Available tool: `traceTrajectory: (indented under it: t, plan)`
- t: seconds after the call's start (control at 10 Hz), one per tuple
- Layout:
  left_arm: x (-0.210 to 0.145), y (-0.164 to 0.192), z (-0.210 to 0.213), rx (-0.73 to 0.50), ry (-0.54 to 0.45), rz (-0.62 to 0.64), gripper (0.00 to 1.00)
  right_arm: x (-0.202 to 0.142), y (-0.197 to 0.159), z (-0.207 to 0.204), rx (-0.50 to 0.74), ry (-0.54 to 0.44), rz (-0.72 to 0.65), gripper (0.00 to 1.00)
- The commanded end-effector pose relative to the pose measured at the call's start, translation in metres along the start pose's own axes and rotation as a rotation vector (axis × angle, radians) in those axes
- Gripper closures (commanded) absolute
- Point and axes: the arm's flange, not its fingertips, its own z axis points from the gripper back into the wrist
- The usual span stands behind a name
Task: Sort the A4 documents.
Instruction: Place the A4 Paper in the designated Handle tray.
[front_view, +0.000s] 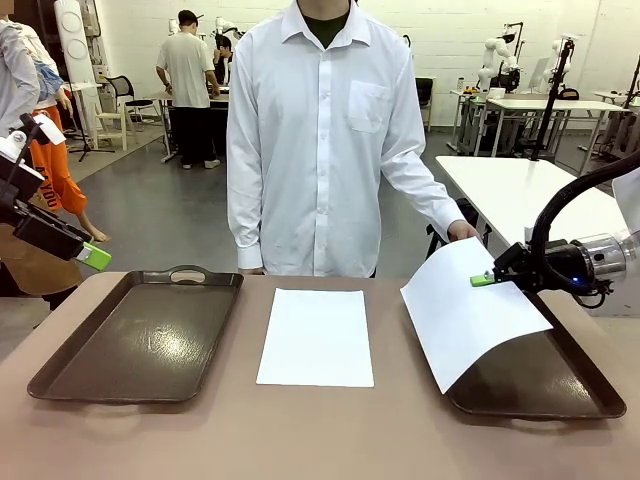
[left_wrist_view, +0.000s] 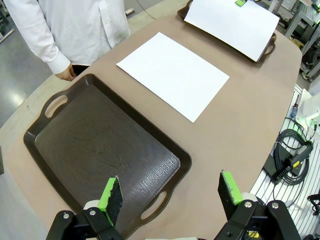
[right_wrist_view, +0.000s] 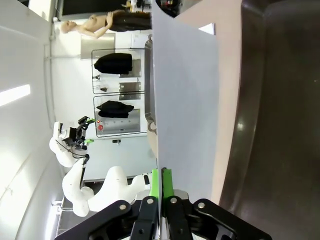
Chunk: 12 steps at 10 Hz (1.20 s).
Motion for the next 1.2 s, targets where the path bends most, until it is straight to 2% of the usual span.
traceTrajectory:
  t: [0.0, 0.4, 0.7, 1.1]
  plan:
    - [-0.001, 0.002, -0.002, -0.008, -0.010, -0.007, 0.00, 0.008, 0.002, 0.011, -0.039, 0.014, 0.049, 0.99]
    - [-0.001, 0.002, -0.002, -0.008, -0.010, -0.007, 0.00, 0.020, -0.018, 0.010, -0.186, -0.005, 0.006, 0.99]
    - [-0.001, 0.002, -0.002, -0.008, -0.010, -0.007, 0.00, 0.019, -0.045, 0.019, -0.241, -0.062, -0.065, 0.99]
    - [-0.001, 0.002, -0.002, -0.008, -0.010, -0.007, 0.00, 0.019, -0.053, 0.033, -0.315, -0.051, -0.069, 0.99]
